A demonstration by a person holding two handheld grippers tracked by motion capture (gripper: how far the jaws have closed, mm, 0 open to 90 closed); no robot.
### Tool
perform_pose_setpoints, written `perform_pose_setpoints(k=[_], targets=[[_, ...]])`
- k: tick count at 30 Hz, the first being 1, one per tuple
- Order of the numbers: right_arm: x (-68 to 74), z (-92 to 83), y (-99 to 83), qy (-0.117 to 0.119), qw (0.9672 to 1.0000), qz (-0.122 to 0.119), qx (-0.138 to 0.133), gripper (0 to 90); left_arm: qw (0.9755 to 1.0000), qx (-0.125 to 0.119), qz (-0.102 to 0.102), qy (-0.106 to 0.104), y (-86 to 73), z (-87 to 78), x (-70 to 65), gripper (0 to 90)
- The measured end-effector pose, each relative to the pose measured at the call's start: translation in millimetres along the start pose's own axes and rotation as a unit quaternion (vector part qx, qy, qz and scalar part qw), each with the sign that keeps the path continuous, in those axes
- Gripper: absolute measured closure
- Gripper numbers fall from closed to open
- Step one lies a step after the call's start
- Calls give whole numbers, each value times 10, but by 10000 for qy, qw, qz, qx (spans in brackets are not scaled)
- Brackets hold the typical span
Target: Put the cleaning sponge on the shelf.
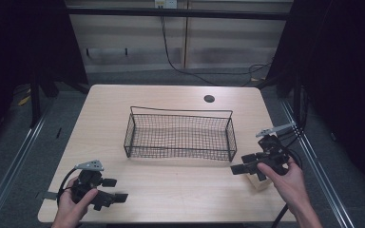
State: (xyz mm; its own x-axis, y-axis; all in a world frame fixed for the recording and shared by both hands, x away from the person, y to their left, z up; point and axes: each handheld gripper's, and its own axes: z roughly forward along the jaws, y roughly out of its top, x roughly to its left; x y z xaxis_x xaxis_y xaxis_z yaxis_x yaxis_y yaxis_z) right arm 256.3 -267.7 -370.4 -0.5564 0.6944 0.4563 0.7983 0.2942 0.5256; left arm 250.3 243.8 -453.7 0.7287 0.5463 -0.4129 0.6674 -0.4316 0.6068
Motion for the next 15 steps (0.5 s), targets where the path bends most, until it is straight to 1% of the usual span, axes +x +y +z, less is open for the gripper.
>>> perform_pose_setpoints(k=[1,2,3,4,5,7,8,10,11,14,15], targets=[[-11,-7,-1,14,10000,20,14,188,10000,2,0,2,0,0,0,163],[-52,-26,-9,-17,10000,65,40,184,10000,4,0,4,0,0,1,163],[-72,-34,-16,-66,9999,94,57,179,10000,13,-9,-6,0,1,-1,164],[-72,-34,-16,-66,9999,94,57,179,10000,13,-9,-6,0,1,-1,163],[-117,-48,-32,-140,9998,118,114,169,10000,11,1,-11,1,1,3,163],[-151,-61,-41,-199,9995,180,168,171,10000,15,-15,-9,2,3,5,163],[-167,-71,-41,-196,9993,228,211,171,10000,16,-15,-10,2,4,6,163],[-185,-79,-41,-187,9993,221,219,171,10000,15,-15,-10,2,4,6,163],[-215,-97,-37,-185,9990,297,292,168,10000,17,-16,-16,2,5,4,163],[-251,-118,-35,-165,9988,329,320,166,10000,14,-16,-14,2,4,5,163],[-269,-130,-35,-202,9986,362,325,163,10000,15,-18,-13,2,4,5,163]])
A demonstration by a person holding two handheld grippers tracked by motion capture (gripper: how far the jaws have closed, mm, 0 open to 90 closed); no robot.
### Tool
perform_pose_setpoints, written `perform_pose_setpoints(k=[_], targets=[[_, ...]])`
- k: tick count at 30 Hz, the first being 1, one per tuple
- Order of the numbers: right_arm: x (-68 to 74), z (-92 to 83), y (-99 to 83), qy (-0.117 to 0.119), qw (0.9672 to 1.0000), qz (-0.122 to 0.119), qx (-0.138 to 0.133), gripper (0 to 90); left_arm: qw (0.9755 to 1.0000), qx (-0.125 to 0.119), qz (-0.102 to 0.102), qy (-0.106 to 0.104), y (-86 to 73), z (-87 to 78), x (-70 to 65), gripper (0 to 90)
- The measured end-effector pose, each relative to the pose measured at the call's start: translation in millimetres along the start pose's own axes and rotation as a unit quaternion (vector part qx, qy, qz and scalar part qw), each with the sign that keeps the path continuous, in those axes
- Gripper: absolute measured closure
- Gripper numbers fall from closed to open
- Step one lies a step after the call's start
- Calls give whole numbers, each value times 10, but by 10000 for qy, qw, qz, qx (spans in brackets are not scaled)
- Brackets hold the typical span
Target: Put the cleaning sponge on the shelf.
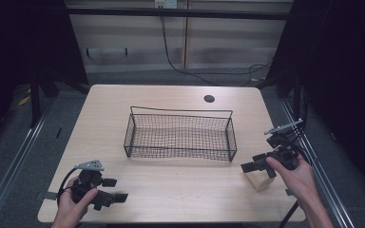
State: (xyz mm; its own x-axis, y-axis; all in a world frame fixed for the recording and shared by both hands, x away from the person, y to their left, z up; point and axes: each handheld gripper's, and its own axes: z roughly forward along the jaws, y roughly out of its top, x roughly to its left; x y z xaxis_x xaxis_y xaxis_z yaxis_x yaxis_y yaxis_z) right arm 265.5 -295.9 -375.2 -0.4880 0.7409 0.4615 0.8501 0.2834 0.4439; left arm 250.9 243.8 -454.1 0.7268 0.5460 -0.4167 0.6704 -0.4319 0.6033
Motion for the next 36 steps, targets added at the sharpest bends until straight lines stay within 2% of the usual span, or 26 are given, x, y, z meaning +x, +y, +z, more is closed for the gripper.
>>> perform_pose_setpoints(k=[4,5,7,8,9,11,15,17,20,22,24,29,33,36], targets=[[-92,-38,-10,24,9998,129,126,164,10000,21,7,-3,0,6,-5,163],[-138,-59,-24,5,9995,223,203,165,10000,27,8,3,0,7,-5,163],[-161,-69,-32,-21,9994,284,215,165,10000,39,9,1,2,6,-2,163],[-227,-83,-50,-10,9991,347,250,166,10000,47,21,13,1,7,-3,163],[-227,-83,-50,-10,9991,347,250,166,10000,47,21,13,1,7,-3,163],[-325,-93,-67,-100,9985,436,312,166,10000,33,11,25,0,11,-8,163],[-418,-107,-76,-95,9980,528,321,172,10000,37,6,8,0,17,-8,163],[-472,-104,-79,-165,9974,599,358,174,10000,61,12,2,2,12,-6,163],[-572,-52,-86,-320,9952,734,570,191,10000,62,13,16,1,12,-5,163],[-599,-34,-91,-328,9950,748,567,193,10000,50,12,21,0,14,-5,163],[-652,-15,-94,-450,9940,772,635,190,10000,48,20,41,1,16,-3,163],[-700,24,-98,-570,9927,759,749,188,10000,51,12,35,1,20,-6,163],[-744,121,-99,-685,9900,789,952,186,10000,56,18,32,0,20,-8,163],[-774,178,-107,-735,9892,762,1012,185,10000,48,12,17,-1,21,-12,163]])
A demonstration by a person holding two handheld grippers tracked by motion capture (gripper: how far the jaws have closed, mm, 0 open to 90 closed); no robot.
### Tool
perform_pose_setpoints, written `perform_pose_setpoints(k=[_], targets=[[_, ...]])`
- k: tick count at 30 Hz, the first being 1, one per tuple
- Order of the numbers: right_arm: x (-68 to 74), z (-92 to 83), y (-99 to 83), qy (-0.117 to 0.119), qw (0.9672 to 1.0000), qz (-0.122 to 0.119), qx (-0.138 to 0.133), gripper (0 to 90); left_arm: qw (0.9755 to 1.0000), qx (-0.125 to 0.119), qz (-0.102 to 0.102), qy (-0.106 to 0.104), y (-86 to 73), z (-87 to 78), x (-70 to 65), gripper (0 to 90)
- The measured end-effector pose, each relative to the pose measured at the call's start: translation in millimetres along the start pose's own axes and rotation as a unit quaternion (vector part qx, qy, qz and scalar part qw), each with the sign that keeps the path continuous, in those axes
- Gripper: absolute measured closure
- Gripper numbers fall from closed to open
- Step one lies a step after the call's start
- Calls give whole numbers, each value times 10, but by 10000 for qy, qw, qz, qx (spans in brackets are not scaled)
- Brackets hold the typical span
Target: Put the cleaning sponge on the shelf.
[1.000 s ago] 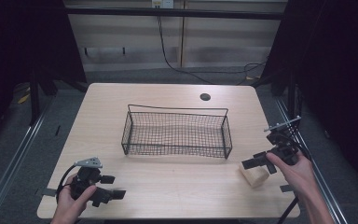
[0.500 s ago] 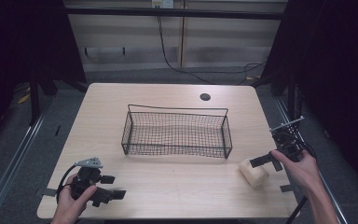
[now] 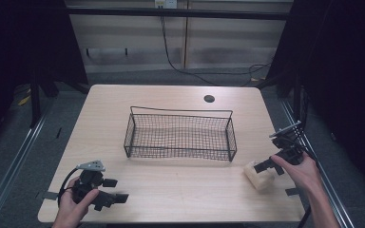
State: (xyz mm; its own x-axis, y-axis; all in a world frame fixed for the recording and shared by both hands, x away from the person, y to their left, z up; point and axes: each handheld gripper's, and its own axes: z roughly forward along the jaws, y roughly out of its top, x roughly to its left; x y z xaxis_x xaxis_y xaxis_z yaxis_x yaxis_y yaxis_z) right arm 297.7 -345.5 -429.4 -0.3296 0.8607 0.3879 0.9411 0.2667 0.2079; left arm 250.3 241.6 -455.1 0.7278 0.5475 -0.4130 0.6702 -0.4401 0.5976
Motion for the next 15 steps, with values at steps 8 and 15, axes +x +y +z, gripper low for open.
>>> perform_pose_setpoints(k=[8,15], targets=[[-39,125,-14,-122,9997,-18,222,174,10000,4,7,7,2,-2,7,163],[-62,212,-50,-157,9993,-55,335,168,10000,16,8,25,2,-1,6,163]])
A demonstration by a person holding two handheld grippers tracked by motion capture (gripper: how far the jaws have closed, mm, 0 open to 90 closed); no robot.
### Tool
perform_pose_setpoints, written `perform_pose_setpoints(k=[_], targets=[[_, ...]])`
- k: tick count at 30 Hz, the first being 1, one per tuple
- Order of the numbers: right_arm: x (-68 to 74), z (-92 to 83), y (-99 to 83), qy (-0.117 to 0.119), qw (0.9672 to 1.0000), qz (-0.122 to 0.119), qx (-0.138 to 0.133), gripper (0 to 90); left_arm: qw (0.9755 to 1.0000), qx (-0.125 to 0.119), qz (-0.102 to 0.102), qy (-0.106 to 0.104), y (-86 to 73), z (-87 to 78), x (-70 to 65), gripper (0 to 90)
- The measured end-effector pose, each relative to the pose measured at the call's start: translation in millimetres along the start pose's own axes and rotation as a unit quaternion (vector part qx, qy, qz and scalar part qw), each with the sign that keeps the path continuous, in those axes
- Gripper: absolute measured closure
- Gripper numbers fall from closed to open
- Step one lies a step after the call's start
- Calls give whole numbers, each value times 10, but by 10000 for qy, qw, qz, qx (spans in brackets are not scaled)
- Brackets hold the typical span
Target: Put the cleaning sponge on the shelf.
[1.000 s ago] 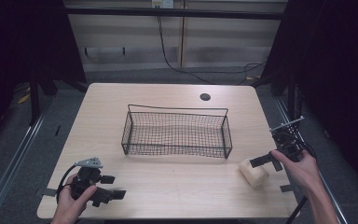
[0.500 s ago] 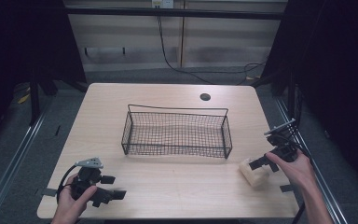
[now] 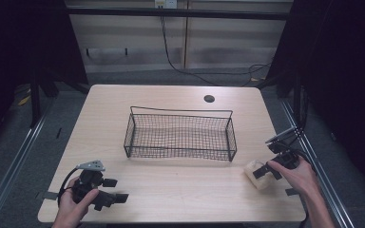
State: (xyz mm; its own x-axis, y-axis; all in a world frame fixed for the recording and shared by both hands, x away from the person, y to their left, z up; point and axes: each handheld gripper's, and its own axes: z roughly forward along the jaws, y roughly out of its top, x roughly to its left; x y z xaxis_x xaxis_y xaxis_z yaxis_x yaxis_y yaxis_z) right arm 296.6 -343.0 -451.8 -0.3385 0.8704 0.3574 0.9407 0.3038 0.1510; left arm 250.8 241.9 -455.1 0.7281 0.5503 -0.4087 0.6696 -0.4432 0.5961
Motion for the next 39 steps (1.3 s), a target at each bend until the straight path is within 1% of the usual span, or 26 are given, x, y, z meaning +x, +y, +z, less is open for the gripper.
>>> perform_pose_setpoints(k=[3,5,7,8,11,12,14,15,17,18,19,21,24,27,30,32,39], targets=[[1,46,3,76,10000,-2,41,164,10000,3,-7,-20,0,3,-1,163],[8,61,8,84,9999,-26,48,163,10000,-3,-19,-15,0,5,-3,163],[46,97,43,53,9998,-100,155,161,10000,2,-7,-17,0,1,-1,163],[46,97,43,53,9998,-100,155,161,10000,2,-7,-17,0,1,-1,163],[67,115,66,-9,9996,-161,211,167,10000,-5,-23,-12,-2,1,-4,163],[81,132,68,-46,9994,-196,287,172,10000,-5,-15,-24,-2,1,-3,163],[87,136,68,-81,9992,-193,331,177,10000,-5,-15,-31,-1,2,-3,163],[103,154,61,-167,9990,-203,359,196,10000,1,-15,-31,-1,3,-3,163],[107,163,57,-174,9989,-218,368,201,10000,2,-25,-38,-2,4,-5,164],[109,173,52,-175,9990,-212,356,218,10000,2,-15,-32,-1,4,-4,163],[112,187,46,-234,9987,-209,406,247,10000,3,-14,-30,-1,4,-4,163],[113,195,44,-230,9986,-237,411,255,10000,13,-11,-34,-1,4,-4,164],[119,196,42,-257,9986,-255,392,258,10000,14,-1,-27,-1,3,-2,163],[131,182,39,-279,9982,-248,463,261,10000,-2,-17,-30,-1,4,-4,163],[136,163,36,-245,9983,-258,451,261,10000,1,-17,-30,-2,4,-5,163],[144,131,31,-226,9985,-267,410,262,10000,19,8,-32,-1,3,-3,163],[172,19,12,-241,9986,-280,379,262,10000,14,-2,-39,-1,4,-5,163]])
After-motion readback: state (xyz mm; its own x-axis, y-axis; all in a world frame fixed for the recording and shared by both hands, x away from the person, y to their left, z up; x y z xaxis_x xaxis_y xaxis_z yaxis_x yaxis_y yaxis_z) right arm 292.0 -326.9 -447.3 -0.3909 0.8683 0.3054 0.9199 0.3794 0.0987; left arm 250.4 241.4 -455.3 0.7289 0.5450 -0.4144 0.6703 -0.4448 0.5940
